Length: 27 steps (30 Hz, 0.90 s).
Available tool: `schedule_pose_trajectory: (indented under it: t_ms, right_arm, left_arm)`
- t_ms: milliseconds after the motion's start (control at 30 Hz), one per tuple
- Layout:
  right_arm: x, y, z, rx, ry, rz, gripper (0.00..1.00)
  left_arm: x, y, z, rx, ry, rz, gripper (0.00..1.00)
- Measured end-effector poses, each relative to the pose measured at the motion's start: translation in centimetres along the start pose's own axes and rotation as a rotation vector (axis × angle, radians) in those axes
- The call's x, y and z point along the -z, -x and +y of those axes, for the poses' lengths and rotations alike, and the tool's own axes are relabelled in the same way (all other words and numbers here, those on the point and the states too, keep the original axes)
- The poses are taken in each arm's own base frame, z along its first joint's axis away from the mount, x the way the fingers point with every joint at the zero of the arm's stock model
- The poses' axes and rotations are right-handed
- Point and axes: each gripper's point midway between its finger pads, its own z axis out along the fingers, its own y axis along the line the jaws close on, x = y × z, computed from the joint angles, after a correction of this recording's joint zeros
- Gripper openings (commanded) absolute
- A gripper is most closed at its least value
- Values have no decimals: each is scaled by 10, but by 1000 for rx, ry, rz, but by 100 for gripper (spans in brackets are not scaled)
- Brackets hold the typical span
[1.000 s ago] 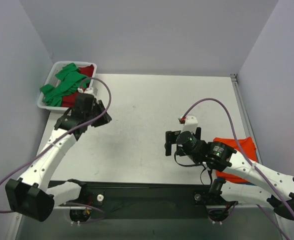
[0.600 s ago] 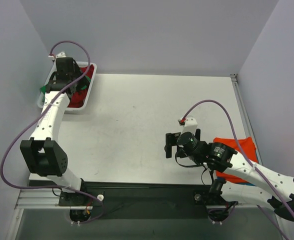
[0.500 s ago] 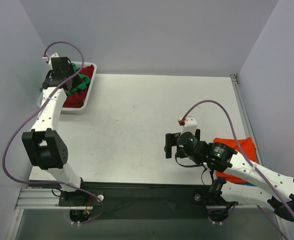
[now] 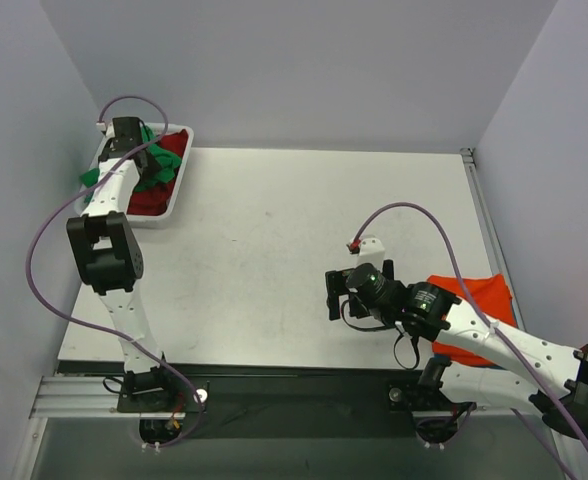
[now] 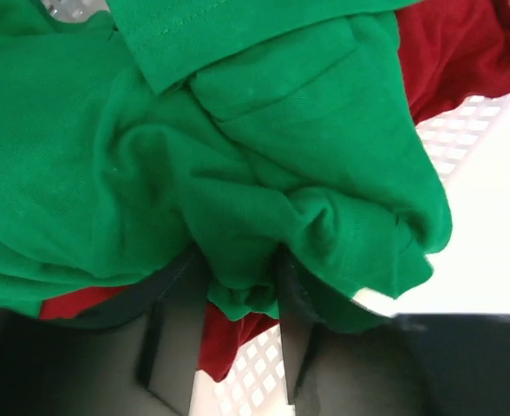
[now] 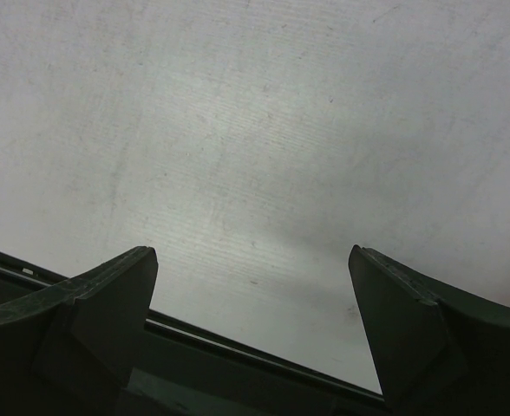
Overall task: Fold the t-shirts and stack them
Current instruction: Grab crumpled tshirt from bin with the left arm, then move the tshirt to the center of the board
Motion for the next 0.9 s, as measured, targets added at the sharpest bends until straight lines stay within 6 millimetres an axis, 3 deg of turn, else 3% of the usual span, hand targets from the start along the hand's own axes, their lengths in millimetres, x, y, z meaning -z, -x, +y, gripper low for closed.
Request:
schedule_pose_trajectory:
  t_ms: [33, 167, 300, 400, 567, 767, 900]
  right_arm:
    - [-1, -1, -1, 0, -1, 2, 100]
    - [-5, -10, -4, 6, -8, 19, 100]
    - [-5, -13, -5, 6, -8, 22, 100]
    - [-4, -11, -5, -1, -2, 16, 100]
    - [-3, -10, -6, -4, 1, 11, 100]
    - [-4, -8, -10, -19, -13, 6, 100]
    - [-3, -3, -15, -33, -21, -5, 100]
  left_arm:
    - [-1, 0, 0, 3, -2, 1, 21]
    - [0, 5, -3, 11, -24, -8, 6]
    - [10, 14, -6, 17, -49, -26, 0]
    - [29, 33, -13, 24, -77, -67, 0]
    - [87, 81, -29, 49, -160, -187, 0]
    - [181, 137, -46, 74, -301, -349, 0]
    - [248, 156, -59, 74, -407, -433, 0]
